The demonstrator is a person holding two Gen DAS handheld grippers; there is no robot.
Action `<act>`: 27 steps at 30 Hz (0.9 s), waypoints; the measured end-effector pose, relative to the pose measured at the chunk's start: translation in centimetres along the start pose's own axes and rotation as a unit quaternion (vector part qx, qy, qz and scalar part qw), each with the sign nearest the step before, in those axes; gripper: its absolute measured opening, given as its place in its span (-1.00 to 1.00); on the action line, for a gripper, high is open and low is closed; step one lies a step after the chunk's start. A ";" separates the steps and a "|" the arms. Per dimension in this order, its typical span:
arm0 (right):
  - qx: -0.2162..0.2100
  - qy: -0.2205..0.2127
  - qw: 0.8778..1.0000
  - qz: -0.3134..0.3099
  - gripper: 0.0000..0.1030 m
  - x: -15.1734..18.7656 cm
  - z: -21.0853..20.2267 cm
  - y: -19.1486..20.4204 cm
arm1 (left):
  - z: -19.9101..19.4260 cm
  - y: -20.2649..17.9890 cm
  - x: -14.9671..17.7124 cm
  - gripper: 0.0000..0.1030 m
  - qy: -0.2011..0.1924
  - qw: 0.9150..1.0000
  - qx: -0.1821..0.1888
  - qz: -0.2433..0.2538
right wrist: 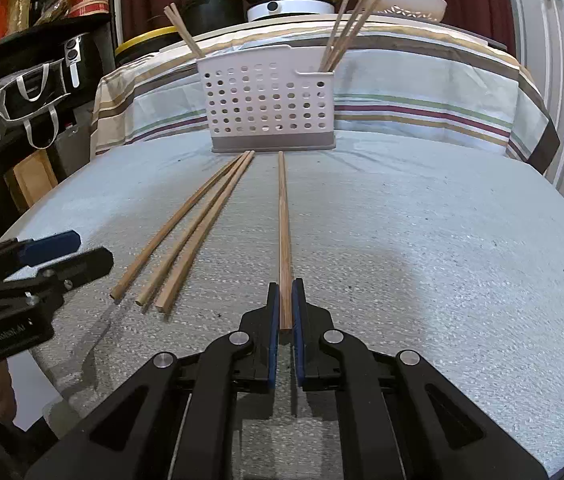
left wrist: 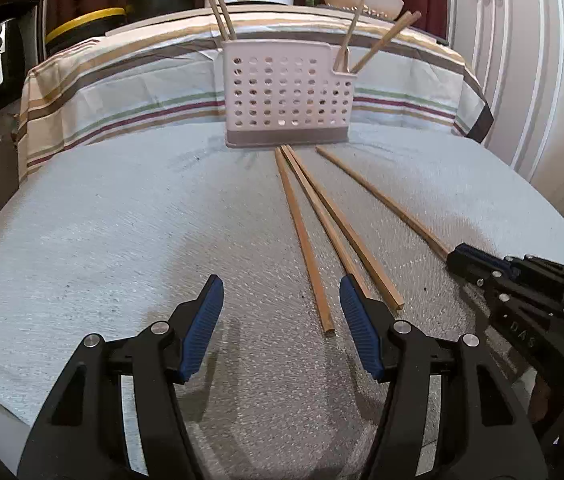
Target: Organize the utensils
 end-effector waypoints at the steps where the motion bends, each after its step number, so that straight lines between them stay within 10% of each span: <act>1: 0.000 0.000 1.000 0.002 -0.86 0.0 0.0 -0.1 | 0.2 -0.1 0.1 0.15 0.003 1.000 0.000 0.001; 27: -0.011 -0.001 1.000 0.018 -0.86 0.1 0.2 -0.8 | 1.2 0.1 1.0 -0.07 0.020 1.000 -0.007 -0.015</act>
Point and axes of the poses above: each gripper's, at about its wrist camera, not at the fingertips, and z roughly the way its jaws point, y to its left, x to its underside, the point moved 8 cm from there along z, roughly the way its jaws point, and after that the axes turned 1 degree about y, right-handed, at the moved point
